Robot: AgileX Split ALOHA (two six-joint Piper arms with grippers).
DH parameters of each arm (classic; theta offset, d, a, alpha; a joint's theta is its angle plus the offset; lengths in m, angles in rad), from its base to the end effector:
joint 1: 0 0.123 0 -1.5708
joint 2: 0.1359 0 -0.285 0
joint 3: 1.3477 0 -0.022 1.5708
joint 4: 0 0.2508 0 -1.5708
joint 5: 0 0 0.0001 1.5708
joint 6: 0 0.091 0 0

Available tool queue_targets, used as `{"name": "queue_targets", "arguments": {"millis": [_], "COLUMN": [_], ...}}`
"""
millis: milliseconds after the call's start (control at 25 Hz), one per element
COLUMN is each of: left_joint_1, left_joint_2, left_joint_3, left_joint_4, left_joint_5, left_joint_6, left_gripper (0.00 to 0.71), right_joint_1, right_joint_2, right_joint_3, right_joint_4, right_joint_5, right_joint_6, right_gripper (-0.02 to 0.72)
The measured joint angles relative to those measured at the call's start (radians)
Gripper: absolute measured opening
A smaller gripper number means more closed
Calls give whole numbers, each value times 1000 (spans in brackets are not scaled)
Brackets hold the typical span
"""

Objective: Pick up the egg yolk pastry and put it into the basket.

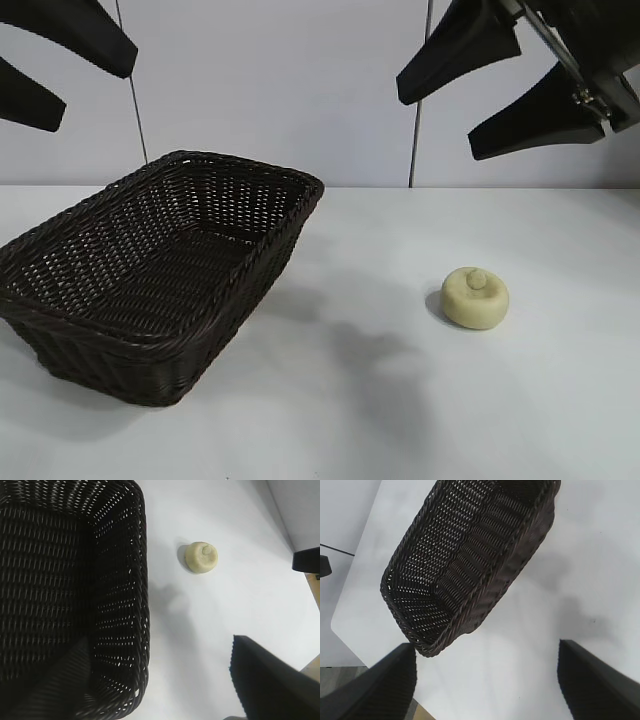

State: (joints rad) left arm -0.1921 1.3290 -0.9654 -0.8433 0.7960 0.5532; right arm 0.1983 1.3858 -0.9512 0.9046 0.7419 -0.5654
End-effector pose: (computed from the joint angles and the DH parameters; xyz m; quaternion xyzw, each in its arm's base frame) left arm 0.2523 -0.0986 0.3001 0.1307 0.8983 -0.3079 0.2849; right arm 0.2644 0.1025 0.2844 -0.1005 0.9009 0.3183 0.2772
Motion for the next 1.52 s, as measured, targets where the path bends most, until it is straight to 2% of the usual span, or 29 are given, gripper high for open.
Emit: {"name": "queue_targets", "arguments": {"millis": [920,1360,1520], "left_joint_1": [0,0,0], "left_joint_2": [0,0,0], "left_joint_3": [0,0,0], "left_joint_4": [0,0,2], "left_joint_5": [-1,-39,-18], "left_joint_6": [0,-4,-126], "left_gripper": [561,561,561], "right_joint_1": [0,0,0], "right_joint_2": [0,0,0], "right_joint_3": [0,0,0], "right_joint_4": [0,0,0], "right_joint_5": [-1,-1,0], "right_joint_6": [1,1,1], "right_gripper": [560,560,560]}}
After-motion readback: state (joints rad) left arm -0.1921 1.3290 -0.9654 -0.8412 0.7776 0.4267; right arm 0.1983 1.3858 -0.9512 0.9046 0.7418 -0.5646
